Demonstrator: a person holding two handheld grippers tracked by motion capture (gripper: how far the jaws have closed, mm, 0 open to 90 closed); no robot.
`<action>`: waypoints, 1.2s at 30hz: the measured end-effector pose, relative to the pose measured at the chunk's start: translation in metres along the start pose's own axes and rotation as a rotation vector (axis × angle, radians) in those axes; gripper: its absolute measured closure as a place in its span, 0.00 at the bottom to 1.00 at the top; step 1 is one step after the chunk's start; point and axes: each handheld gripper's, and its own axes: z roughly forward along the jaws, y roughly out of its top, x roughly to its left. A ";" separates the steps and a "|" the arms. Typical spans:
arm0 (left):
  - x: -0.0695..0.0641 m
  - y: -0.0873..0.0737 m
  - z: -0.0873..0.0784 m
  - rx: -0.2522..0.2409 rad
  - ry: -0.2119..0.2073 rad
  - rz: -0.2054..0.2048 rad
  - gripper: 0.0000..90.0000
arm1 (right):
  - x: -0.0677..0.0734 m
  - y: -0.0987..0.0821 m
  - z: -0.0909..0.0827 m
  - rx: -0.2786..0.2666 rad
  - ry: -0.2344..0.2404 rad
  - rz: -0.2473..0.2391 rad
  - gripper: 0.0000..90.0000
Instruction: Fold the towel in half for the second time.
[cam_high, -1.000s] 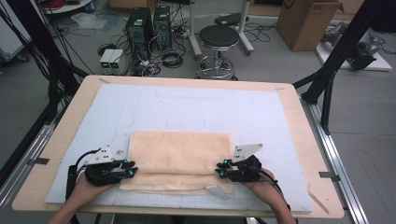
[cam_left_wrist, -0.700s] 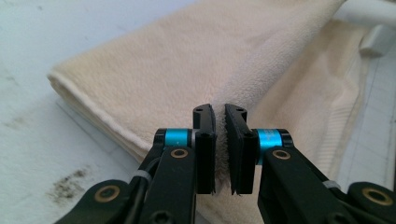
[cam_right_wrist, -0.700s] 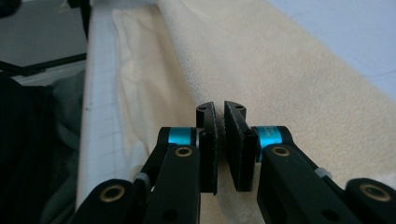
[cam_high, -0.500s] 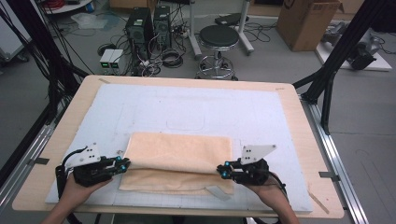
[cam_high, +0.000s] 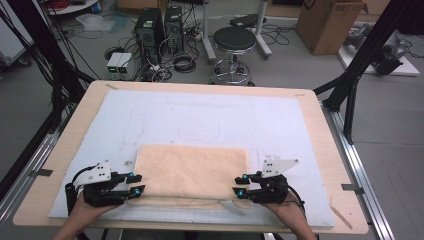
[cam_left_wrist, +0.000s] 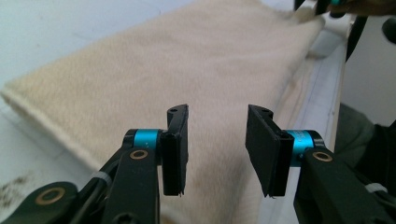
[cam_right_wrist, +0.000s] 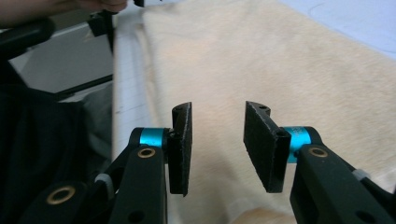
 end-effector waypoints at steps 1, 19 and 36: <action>0.002 0.002 0.003 0.000 0.005 0.001 0.67 | -0.002 0.001 0.002 0.004 -0.011 0.004 0.69; -0.003 -0.005 0.018 0.114 0.013 -0.002 0.70 | -0.005 0.000 0.020 0.102 -0.057 -0.048 0.64; 0.075 0.023 0.045 0.048 0.351 -0.168 0.49 | -0.082 0.027 0.012 0.022 -0.346 0.086 0.41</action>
